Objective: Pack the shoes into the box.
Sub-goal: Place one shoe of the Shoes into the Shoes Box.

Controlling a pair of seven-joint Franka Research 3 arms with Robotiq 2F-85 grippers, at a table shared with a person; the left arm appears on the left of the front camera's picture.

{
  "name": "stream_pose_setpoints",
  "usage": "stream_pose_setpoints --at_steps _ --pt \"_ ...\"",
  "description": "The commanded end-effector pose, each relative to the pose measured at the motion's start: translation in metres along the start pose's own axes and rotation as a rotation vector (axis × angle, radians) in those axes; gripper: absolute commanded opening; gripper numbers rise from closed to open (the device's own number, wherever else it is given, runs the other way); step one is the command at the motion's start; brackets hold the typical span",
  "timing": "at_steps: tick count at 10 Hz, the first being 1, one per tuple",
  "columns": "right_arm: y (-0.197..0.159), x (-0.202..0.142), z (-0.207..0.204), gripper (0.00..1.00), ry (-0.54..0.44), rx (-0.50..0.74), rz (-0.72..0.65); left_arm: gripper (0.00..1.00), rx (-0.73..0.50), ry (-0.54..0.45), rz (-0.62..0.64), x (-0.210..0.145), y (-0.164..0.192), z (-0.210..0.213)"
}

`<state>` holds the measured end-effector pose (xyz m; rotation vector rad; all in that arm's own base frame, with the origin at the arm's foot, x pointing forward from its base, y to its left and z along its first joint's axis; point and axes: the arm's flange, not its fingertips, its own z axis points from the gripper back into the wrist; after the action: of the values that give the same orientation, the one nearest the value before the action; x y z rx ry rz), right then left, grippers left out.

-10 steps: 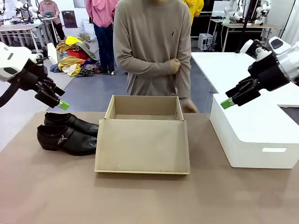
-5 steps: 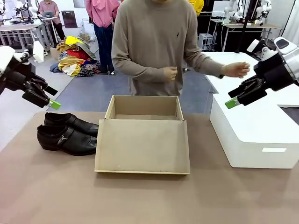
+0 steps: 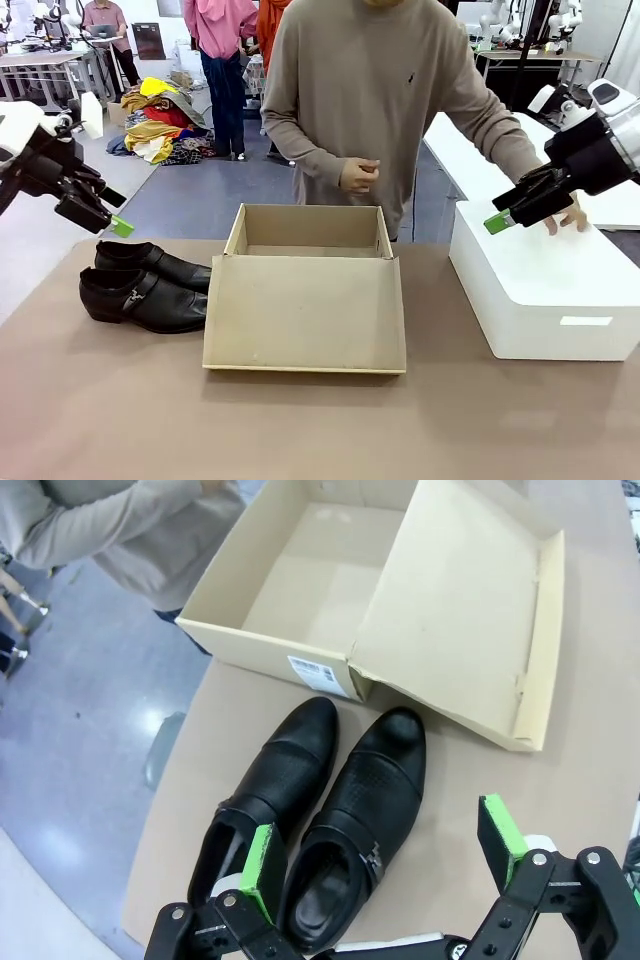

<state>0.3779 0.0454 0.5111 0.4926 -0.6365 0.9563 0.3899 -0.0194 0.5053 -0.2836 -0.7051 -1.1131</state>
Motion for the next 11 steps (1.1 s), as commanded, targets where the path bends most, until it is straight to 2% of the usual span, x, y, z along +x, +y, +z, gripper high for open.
stream_pose_setpoints --at_steps 1,3,7,8,11 --pt "-0.004 0.0 -0.001 1.0 -0.025 0.013 0.026 1.0 -0.011 -0.02 -0.017 -0.001 0.003 0.001" --pt "-0.004 0.0 -0.001 1.0 -0.025 0.013 0.026 1.0 0.0 -0.002 0.002 0.0 0.0 0.0" --pt "-0.004 0.0 -0.001 1.0 -0.025 0.013 0.026 1.0 -0.019 0.207 -0.226 0.026 0.035 0.011" --pt "-0.004 0.0 -0.001 1.0 -0.025 0.013 0.026 1.0 -0.022 0.245 -0.246 0.032 0.043 0.012" --pt "-0.004 0.0 -0.001 1.0 -0.025 0.013 0.026 1.0 -0.045 0.371 -0.421 0.051 0.082 0.017"
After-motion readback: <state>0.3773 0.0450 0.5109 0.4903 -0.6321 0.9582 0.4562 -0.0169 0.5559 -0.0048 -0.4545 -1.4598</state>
